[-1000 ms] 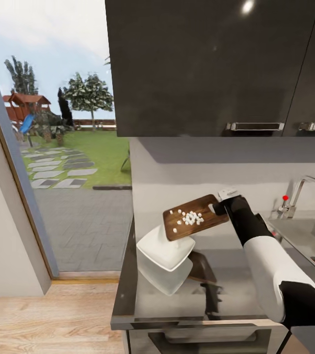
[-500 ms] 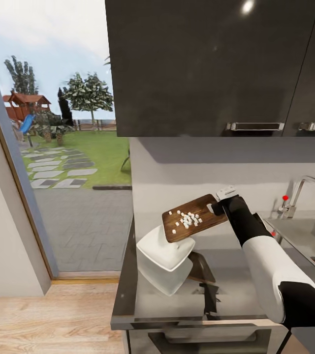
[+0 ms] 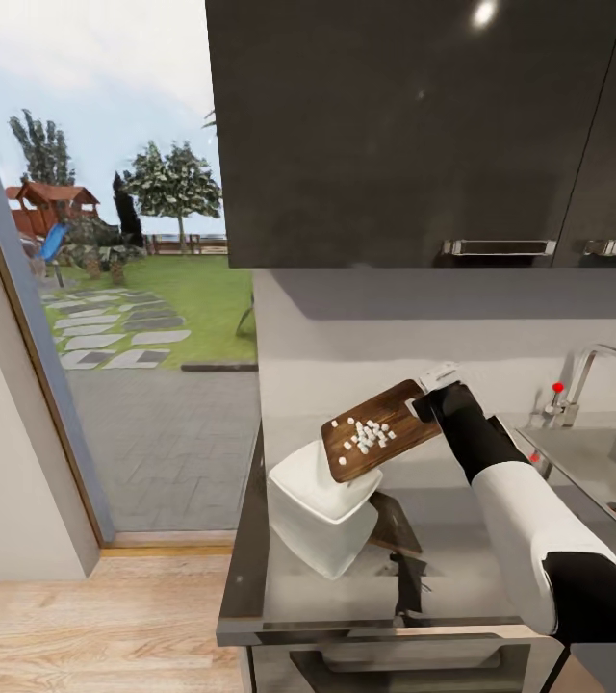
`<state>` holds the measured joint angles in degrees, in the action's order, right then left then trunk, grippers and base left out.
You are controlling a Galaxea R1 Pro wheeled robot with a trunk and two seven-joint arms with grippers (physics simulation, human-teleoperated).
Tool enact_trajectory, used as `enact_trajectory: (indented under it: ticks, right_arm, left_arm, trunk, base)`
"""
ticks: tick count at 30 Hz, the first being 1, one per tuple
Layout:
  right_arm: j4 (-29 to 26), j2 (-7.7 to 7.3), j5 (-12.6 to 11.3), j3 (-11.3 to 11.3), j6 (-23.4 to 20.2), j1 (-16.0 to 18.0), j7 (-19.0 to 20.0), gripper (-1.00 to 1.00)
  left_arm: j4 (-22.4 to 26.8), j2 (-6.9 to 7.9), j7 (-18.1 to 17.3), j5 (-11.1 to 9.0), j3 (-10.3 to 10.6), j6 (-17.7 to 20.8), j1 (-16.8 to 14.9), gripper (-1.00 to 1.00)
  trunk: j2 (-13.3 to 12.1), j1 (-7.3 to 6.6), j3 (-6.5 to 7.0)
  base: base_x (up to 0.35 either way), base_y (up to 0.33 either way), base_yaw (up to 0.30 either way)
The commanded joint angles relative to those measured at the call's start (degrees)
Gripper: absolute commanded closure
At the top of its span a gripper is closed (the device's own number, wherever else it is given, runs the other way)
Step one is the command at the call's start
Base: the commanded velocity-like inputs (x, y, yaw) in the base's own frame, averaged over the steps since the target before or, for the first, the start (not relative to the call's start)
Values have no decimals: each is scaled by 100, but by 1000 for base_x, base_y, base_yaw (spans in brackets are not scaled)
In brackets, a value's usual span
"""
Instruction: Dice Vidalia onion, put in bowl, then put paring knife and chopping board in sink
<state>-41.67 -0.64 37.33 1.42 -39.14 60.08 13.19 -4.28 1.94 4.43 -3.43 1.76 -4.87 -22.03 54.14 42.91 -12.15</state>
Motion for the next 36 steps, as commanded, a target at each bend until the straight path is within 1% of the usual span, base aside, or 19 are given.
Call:
enact_trajectory:
  ticks: [1, 19, 29, 36]
  right_arm:
    - [-8, 2, 60, 9, -14, 3, 52, 100]
    - [-88, 10, 70, -3, -17, 3, 52, 100]
    - [-135, 10, 214, -4, -70, 3, 52, 100]
    - [-164, 11, 239, -10, -162, 3, 52, 100]
  left_arm:
    - [-27, -4, 5, -35, 19, -46, -12, -100]
    - [-20, -8, -3, -35, 21, -49, -12, -100]
    - [-20, -9, -3, -35, 20, -49, -12, -100]
    - [-20, -9, -3, -35, 19, -49, -12, -100]
  trunk:
    - [6, 1, -8]
    - [6, 1, -8]
    - [6, 1, -8]
    - [6, 1, -8]
  base:
    - [0, 0, 0]
    - [0, 0, 0]
    - [0, 0, 0]
    - [0, 0, 0]
